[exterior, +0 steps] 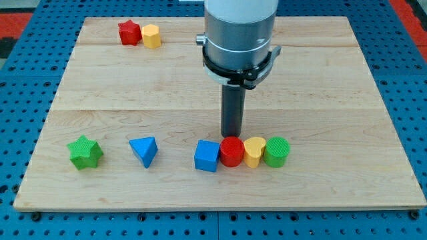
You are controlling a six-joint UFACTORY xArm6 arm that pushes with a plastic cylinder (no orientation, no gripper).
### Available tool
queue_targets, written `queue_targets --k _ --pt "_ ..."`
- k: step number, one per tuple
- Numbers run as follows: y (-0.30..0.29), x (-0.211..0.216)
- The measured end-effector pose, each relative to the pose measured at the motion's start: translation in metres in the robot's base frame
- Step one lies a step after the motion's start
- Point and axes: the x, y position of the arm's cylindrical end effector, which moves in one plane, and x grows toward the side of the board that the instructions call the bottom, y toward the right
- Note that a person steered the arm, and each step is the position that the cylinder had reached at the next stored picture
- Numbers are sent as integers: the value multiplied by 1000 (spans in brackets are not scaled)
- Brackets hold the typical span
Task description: Slide the red star close to the right side of the blue triangle
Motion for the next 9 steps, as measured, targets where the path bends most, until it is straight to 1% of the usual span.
queue_targets --k 3,4,5,6,7,8,9 --pt "-9 -3" --pt "-14 -49" --pt "-117 -92" --pt "-234 -152" --pt "-305 -224" --pt "-287 -289" --pt "-216 -270"
